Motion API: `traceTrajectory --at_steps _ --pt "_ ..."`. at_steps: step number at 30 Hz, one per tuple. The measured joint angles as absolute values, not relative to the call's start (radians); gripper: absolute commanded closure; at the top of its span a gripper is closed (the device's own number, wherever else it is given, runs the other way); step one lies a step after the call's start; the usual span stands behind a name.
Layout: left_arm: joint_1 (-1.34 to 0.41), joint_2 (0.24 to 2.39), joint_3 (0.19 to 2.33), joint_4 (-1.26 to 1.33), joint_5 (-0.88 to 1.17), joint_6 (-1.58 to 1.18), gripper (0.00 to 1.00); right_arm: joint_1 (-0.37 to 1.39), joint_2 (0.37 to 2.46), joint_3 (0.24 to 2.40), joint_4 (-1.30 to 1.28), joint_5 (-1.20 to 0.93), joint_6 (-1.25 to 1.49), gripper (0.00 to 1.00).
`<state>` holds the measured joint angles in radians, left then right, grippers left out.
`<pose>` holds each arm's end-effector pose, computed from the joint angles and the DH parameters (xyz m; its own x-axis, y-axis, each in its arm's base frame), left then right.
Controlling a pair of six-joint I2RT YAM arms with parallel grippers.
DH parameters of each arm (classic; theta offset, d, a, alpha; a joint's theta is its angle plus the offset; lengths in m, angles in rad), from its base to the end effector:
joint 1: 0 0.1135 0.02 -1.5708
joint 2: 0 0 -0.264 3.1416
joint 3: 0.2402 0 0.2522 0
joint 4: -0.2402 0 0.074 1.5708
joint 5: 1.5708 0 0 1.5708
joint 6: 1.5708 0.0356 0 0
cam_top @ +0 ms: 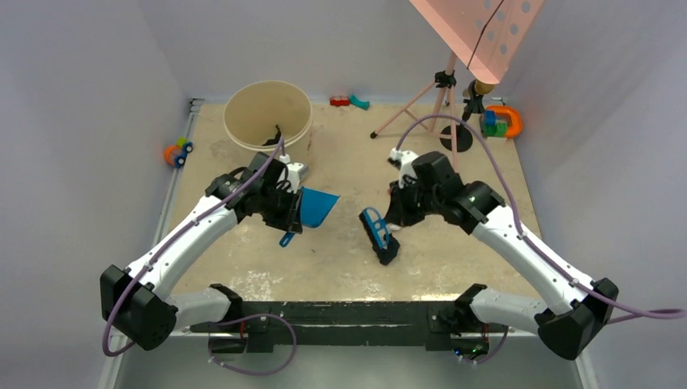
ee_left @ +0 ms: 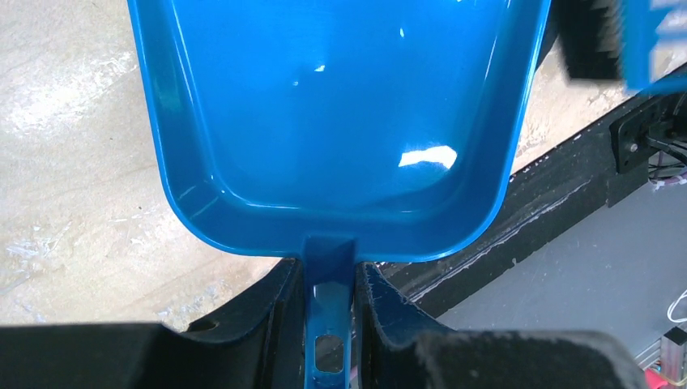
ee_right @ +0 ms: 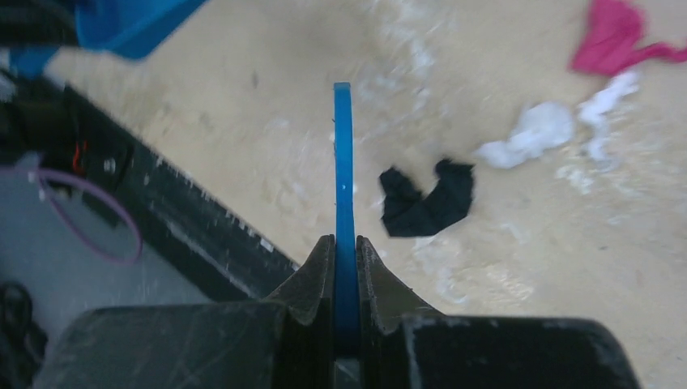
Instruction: Sweep away the paper scraps from the table
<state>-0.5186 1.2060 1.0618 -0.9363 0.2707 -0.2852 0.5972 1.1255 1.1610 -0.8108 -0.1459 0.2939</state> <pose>0.1932 -0.1212 0.2888 -0.9004 0.2017 -0.3855 0.3477 0.8662 -0.3589 0.1848 0.1319 0.3440 -0.7400 -0.1566 -0.6541 -0.4470 0.8412 0.3043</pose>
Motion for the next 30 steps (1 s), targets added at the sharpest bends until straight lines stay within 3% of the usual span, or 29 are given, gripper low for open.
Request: traceTrajectory --at_steps 6,14,22,30 --pt "-0.519 1.180 1.058 -0.935 0.245 -0.284 0.98 0.767 1.129 1.045 -0.868 -0.222 0.269 1.00" --pt "-0.519 1.163 1.050 -0.937 0.221 -0.284 0.98 0.803 1.187 1.039 -0.913 -0.164 0.268 1.00" --pt "-0.519 1.135 1.049 -0.937 0.212 -0.284 0.98 0.806 1.350 1.063 -0.879 0.040 0.271 1.00" --pt "-0.519 1.142 1.041 -0.937 0.235 -0.284 0.97 0.808 1.332 1.061 -0.666 0.195 0.231 1.00"
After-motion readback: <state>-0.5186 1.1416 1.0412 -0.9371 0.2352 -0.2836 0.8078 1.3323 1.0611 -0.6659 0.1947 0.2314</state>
